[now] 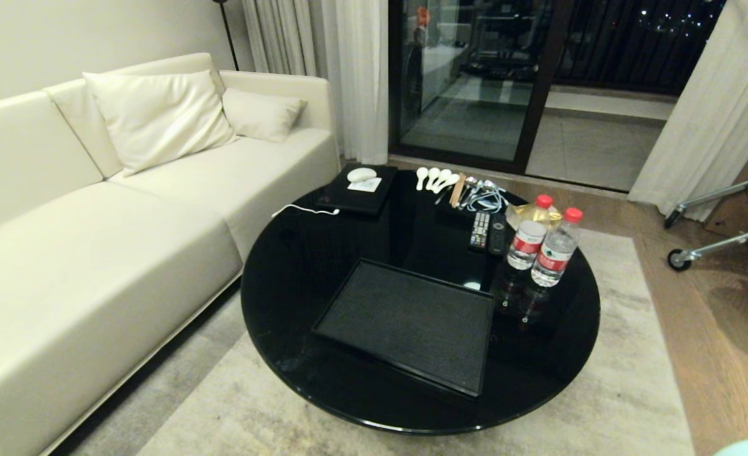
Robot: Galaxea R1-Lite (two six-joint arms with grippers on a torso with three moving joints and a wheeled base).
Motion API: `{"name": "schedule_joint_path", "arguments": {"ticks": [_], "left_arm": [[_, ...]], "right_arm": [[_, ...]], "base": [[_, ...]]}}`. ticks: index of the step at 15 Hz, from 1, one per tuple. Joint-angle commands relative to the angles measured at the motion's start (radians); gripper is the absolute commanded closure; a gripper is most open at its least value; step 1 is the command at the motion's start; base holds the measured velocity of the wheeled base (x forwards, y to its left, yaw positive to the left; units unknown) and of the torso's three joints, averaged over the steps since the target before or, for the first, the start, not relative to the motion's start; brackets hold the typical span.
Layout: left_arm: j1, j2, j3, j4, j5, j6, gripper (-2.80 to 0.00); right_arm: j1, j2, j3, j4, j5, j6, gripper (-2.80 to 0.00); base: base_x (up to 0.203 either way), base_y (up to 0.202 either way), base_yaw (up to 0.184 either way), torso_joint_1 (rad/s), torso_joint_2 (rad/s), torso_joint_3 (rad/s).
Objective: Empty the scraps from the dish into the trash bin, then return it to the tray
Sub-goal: Put the bowl back to the table
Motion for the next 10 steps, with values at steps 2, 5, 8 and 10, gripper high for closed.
{"name": "schedule_joint_path", "arguments": {"ticks": [2, 5, 8, 10], "left_arm": [[0.0, 0.0, 0.0, 0.0, 0.0, 0.0, 0.0], [0.0, 0.0, 0.0, 0.0, 0.002, 0.002, 0.0], [0.0, 0.0, 0.0, 0.0, 0.002, 0.002, 0.0], [0.0, 0.0, 0.0, 0.0, 0.002, 0.002, 0.0]], "right_arm": [[0.0, 0.0, 0.0, 0.0, 0.0, 0.0, 0.0], [0.0, 0.0, 0.0, 0.0, 0.0, -0.001, 0.0], [0.0, 0.002, 0.0, 0.0, 0.0, -0.001, 0.0], [0.0, 0.0, 0.0, 0.0, 0.0, -0.001, 0.0]], "base": [[0.0, 0.0, 0.0, 0.0, 0.0, 0.0], [0.047, 0.0, 0.0, -0.001, 0.0, 0.001], [0.185, 0.0, -0.002, 0.005, 0.0, 0.001], [0.182, 0.0, 0.0, 0.0, 0.0, 0.002]]}}
